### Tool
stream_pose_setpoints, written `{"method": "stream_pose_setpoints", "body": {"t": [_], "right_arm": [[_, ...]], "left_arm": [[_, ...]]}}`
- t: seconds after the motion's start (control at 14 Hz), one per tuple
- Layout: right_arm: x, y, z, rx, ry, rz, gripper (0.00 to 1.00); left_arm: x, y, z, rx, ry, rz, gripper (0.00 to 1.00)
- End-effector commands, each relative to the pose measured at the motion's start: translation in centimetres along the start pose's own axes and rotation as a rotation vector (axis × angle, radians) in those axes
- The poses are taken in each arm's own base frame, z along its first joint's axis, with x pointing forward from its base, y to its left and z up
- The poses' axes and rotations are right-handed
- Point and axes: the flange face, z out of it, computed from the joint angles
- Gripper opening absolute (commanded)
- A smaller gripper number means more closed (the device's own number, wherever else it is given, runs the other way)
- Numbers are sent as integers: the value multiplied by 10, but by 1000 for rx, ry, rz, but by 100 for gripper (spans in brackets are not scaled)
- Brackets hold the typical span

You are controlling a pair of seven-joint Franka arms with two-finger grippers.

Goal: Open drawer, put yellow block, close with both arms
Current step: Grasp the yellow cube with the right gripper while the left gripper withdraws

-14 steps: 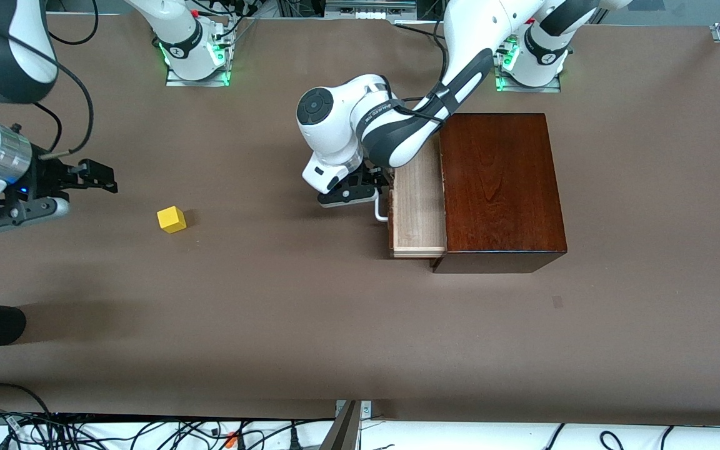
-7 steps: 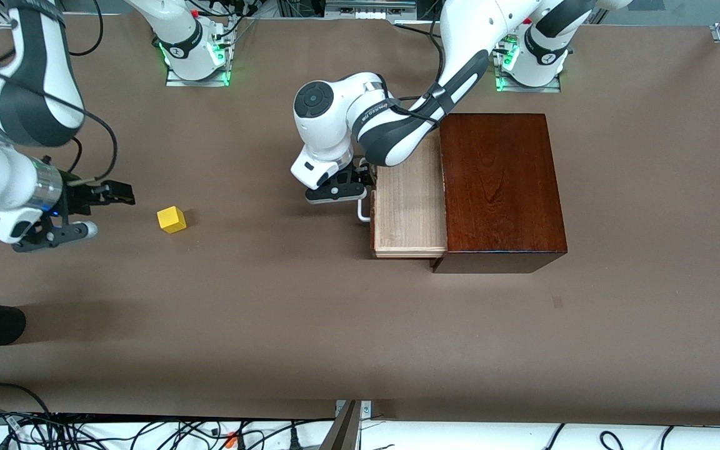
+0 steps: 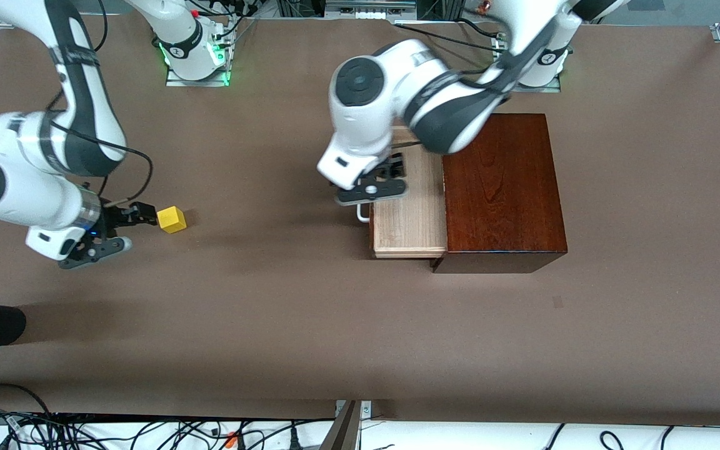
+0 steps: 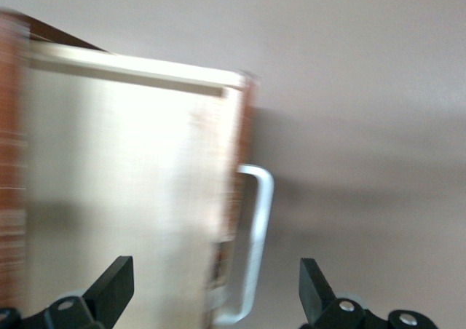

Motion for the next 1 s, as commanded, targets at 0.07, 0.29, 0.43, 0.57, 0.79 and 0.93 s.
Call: {"method": "stream_pose_setpoints", "body": {"t": [0.07, 0.29, 0.43, 0.57, 0.79, 0.93], "right_arm": [[-24, -1, 32, 4, 30, -53, 100], [-48, 2, 70, -13, 51, -45, 100], [-61, -2, 89, -23, 70, -45, 100], [-67, -5, 99, -31, 81, -47, 100], [-68, -6, 108, -27, 69, -47, 100], [-68, -8, 109, -26, 65, -51, 95]], "left_arm": [[17, -94, -57, -7, -26, 45, 100], [44, -141, -68, 2, -16, 30, 100], [66, -181, -76, 11, -23, 42, 100], [90, -231, -85, 6, -23, 55, 100], [97, -296, -109, -27, -20, 118, 100], [87, -326, -120, -26, -12, 145, 100]]}}
